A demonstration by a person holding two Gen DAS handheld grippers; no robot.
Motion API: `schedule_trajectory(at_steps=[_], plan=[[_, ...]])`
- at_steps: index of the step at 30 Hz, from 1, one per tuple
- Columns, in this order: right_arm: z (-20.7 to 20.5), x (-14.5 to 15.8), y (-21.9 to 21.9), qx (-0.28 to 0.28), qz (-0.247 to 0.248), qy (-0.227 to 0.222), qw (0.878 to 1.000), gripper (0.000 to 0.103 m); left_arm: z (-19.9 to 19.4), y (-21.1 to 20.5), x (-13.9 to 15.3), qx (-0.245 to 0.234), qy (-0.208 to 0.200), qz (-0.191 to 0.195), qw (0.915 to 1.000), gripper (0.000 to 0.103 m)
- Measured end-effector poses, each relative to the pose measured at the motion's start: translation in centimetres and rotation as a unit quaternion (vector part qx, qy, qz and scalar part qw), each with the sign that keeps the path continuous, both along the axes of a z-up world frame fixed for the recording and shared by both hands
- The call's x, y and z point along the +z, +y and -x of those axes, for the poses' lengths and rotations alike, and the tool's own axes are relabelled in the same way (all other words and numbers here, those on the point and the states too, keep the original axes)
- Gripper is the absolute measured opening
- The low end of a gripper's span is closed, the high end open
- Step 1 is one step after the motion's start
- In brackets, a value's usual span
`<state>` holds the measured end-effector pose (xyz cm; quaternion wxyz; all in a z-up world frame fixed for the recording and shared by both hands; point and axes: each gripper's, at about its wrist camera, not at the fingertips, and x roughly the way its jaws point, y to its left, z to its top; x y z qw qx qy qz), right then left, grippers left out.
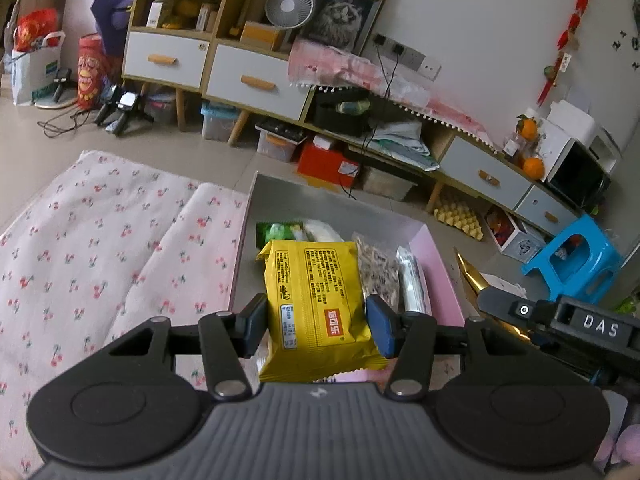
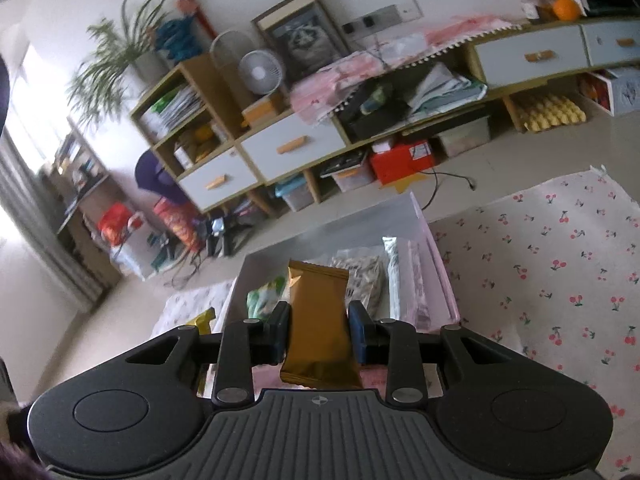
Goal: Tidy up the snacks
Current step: 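Lift and carry the yellow packet and gold bar over the pink box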
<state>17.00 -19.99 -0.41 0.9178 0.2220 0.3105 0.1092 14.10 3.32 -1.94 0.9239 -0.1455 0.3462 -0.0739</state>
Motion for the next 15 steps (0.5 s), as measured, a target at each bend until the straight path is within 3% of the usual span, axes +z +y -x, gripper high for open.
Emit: schedule_trajectory(at_steps=[15], plan=[[-4.4,-4.5,-2.4,-0.069,-0.101,0.044,0.991,0.031,-3.5,-0.4,-3.0,0.014,-0.008,0.02,0.9997,0.049]])
